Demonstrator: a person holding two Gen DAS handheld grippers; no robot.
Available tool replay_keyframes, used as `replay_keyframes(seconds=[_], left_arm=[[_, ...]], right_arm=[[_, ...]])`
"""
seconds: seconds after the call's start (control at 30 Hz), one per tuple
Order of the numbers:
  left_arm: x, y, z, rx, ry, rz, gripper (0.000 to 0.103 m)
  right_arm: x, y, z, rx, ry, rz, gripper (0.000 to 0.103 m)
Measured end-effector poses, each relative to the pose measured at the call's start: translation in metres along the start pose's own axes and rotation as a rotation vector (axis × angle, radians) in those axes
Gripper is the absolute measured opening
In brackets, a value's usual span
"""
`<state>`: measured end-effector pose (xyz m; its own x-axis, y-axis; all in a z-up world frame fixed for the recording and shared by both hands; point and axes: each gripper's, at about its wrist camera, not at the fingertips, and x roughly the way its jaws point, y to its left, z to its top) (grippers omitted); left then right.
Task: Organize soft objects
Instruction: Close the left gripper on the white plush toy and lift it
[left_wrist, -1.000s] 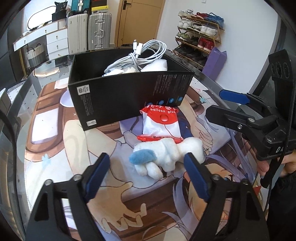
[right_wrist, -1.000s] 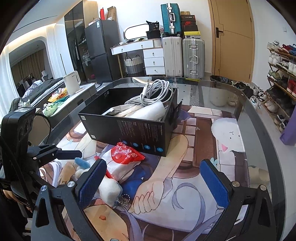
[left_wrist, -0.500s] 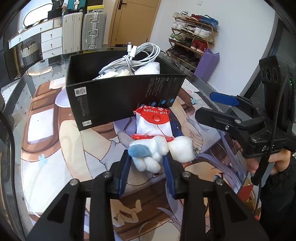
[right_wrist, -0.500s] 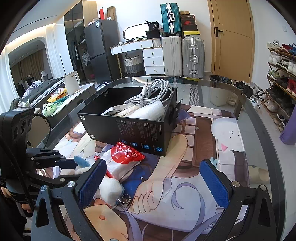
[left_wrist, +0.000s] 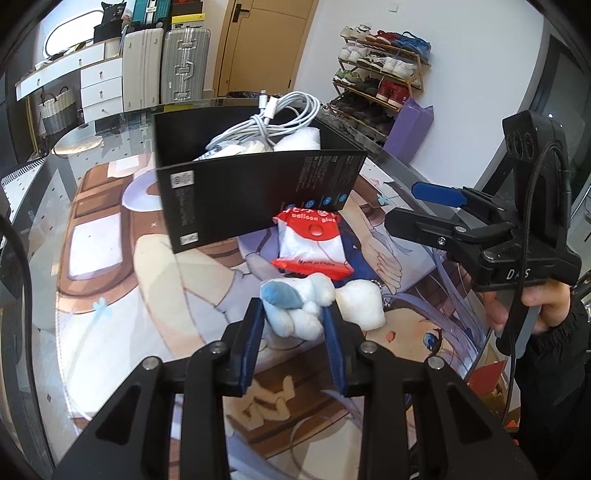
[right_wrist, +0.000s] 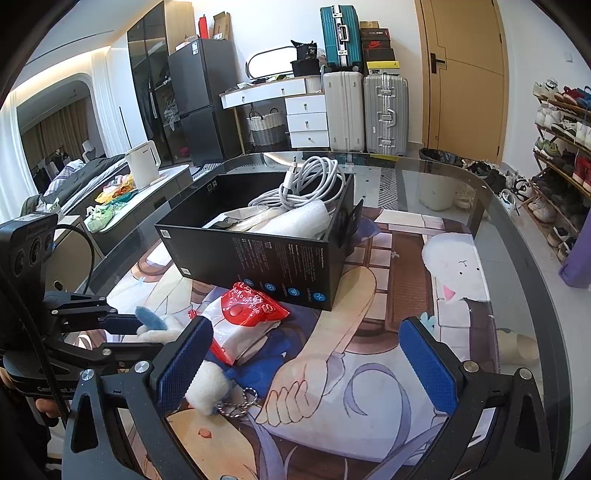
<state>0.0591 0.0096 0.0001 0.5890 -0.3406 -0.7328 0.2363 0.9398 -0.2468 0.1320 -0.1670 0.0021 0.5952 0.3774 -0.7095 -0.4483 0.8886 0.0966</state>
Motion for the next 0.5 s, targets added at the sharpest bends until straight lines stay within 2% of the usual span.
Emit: replay_keyframes(seconds=[0.5], left_arm=[[-0.015,0.032,0.006,-0.062,-0.040,0.044,0.031]], right_arm=[[0.029,0.018,-0.006,-0.034,0.082,0.012,0.102]])
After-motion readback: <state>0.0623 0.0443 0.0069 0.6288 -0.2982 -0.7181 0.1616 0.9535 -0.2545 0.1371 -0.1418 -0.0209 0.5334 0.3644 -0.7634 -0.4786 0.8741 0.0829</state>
